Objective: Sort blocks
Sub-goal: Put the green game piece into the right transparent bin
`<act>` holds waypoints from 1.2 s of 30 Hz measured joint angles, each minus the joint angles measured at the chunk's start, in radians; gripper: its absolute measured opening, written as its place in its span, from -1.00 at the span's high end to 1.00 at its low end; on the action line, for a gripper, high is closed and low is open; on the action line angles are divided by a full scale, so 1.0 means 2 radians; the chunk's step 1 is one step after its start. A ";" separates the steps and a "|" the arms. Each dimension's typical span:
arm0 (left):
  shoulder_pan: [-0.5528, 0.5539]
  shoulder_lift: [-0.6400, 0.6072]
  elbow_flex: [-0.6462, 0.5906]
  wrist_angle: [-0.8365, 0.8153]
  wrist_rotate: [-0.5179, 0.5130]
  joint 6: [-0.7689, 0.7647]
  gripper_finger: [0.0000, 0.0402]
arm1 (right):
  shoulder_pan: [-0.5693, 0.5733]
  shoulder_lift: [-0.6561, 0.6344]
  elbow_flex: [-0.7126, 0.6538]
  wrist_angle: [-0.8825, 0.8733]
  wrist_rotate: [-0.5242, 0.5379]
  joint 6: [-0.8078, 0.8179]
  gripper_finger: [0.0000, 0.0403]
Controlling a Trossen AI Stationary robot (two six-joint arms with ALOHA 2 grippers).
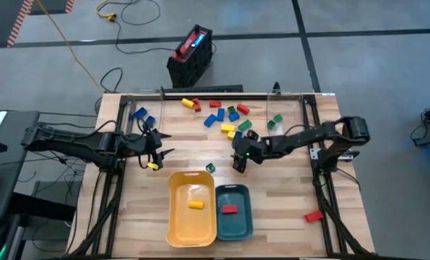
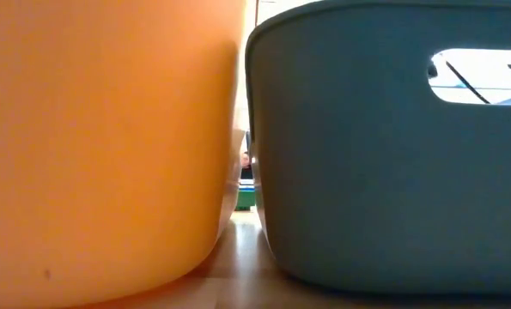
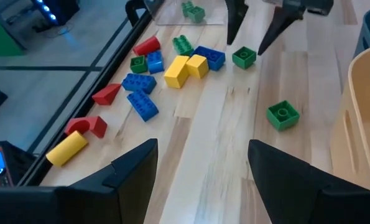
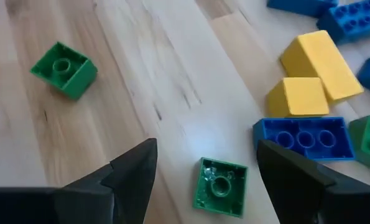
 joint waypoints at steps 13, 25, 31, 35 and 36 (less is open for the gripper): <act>0.000 0.000 0.000 -0.002 -0.004 -0.001 -0.22 | 0.025 0.012 -0.065 0.107 0.084 0.016 -0.45; 0.000 0.000 0.000 0.002 -0.005 -0.002 -0.22 | 0.030 0.012 -0.116 0.188 0.085 0.055 -0.45; 0.000 0.000 0.000 0.000 -0.005 -0.004 -0.22 | 0.029 0.046 -0.112 0.203 0.070 0.056 -0.45; 0.000 0.000 0.000 0.001 -0.005 -0.004 -0.22 | 0.030 0.075 -0.092 0.204 0.064 0.056 -0.45; 0.000 0.000 0.000 -0.001 -0.005 -0.004 -0.22 | 0.030 0.078 -0.088 0.205 0.064 0.056 -0.44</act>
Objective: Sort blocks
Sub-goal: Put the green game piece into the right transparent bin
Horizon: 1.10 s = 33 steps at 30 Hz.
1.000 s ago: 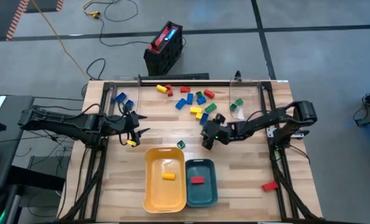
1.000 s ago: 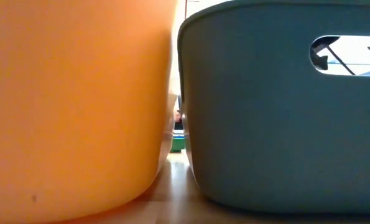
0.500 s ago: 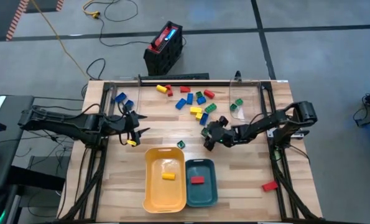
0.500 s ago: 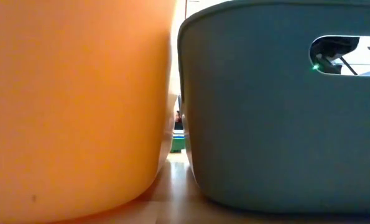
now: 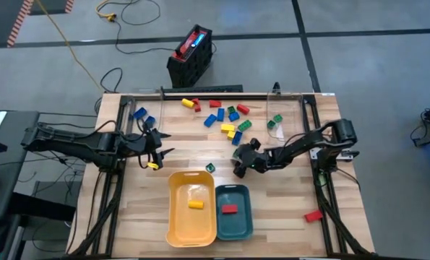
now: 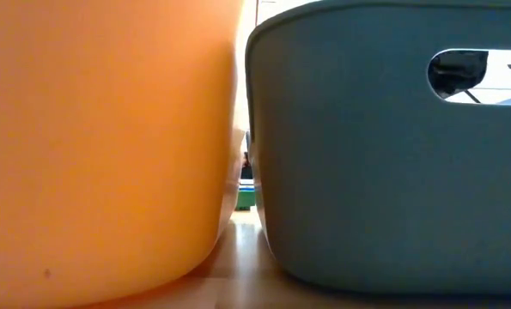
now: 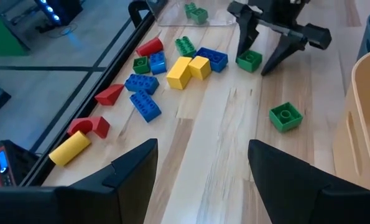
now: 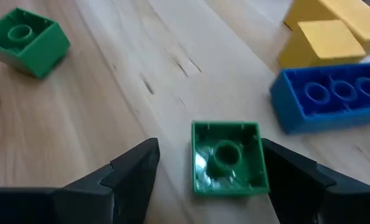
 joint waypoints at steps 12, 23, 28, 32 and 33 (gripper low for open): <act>0.000 0.000 0.000 -0.007 -0.007 0.001 -0.22 | -0.001 -0.020 0.005 -0.054 -0.005 -0.005 0.11; 0.000 0.000 0.000 -0.012 -0.011 0.000 -0.22 | -0.011 -0.213 0.062 -0.232 -0.033 -0.050 0.40; 0.000 0.000 0.000 -0.016 -0.011 -0.009 -0.22 | -0.019 -0.324 0.116 -0.398 0.018 -0.047 0.40; 0.000 0.000 0.000 -0.017 -0.009 -0.017 -0.22 | -0.074 -0.379 0.121 -0.573 0.042 0.028 0.40; 0.000 0.000 0.000 -0.016 -0.009 -0.017 -0.22 | -0.093 -0.387 0.121 -0.607 0.035 0.047 0.40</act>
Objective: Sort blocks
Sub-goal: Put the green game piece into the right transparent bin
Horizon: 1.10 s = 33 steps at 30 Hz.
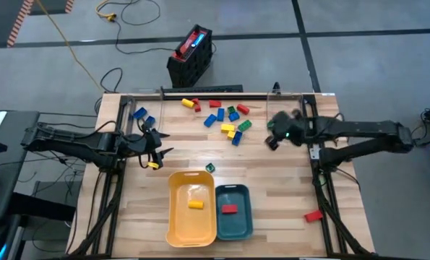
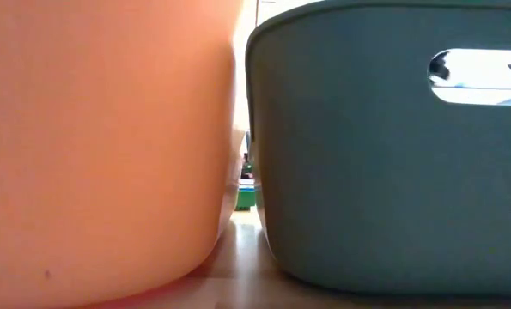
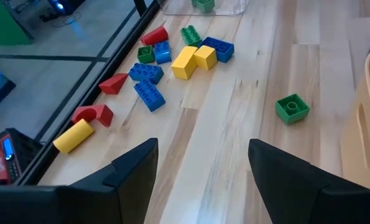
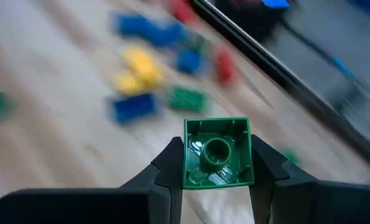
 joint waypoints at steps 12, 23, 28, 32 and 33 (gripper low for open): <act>0.000 0.000 0.000 0.018 0.002 0.014 -0.22 | -0.239 0.096 0.000 -0.055 -0.191 -0.077 0.36; 0.000 0.000 0.000 0.016 0.002 0.022 -0.22 | -0.339 0.234 0.044 -0.050 -0.250 -0.182 0.23; 0.000 0.000 0.000 0.015 0.002 0.022 -0.22 | -0.355 0.273 0.068 -0.046 -0.252 -0.207 0.21; 0.000 0.000 0.000 0.015 0.002 0.022 -0.22 | -0.356 0.288 0.085 -0.039 -0.252 -0.223 0.14; 0.000 0.000 0.000 0.015 0.002 0.022 -0.22 | -0.355 0.289 0.087 -0.038 -0.253 -0.227 0.11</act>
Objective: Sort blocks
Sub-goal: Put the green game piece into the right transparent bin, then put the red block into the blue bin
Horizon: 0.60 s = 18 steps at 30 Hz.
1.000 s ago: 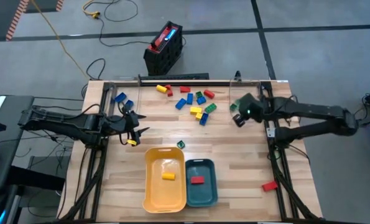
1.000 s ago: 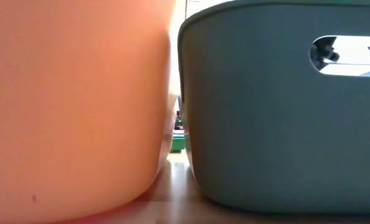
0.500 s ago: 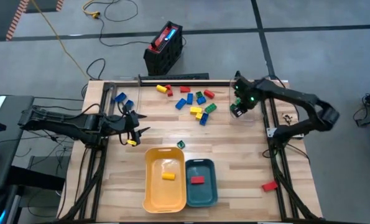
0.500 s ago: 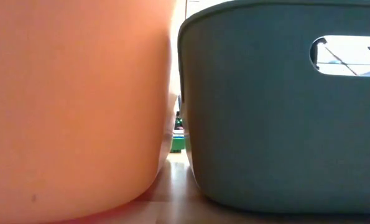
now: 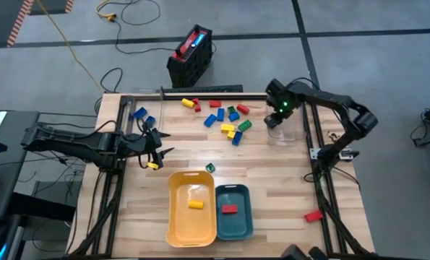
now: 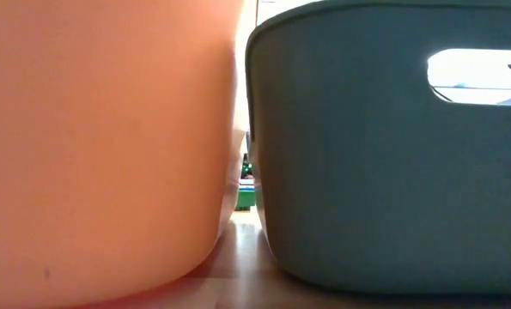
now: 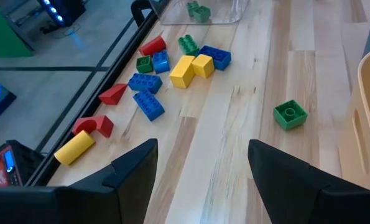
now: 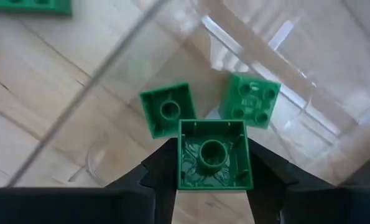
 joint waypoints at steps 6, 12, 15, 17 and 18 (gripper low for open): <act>0.000 0.000 0.000 0.000 0.000 0.000 -0.22 | 0.007 -0.011 0.016 -0.013 -0.003 -0.009 -0.11; 0.000 0.000 0.000 0.000 0.000 -0.003 -0.22 | 0.050 -0.095 0.033 -0.055 0.017 0.006 -0.19; 0.000 0.000 0.005 -0.003 0.000 -0.004 -0.22 | 0.115 -0.171 0.034 -0.056 0.045 0.037 -0.18; 0.000 0.000 0.010 -0.002 0.000 -0.004 -0.22 | 0.177 -0.220 0.032 -0.058 0.048 0.063 -0.17; 0.000 0.000 0.013 -0.003 0.000 -0.002 -0.22 | 0.217 -0.242 0.027 -0.056 0.049 0.075 -0.17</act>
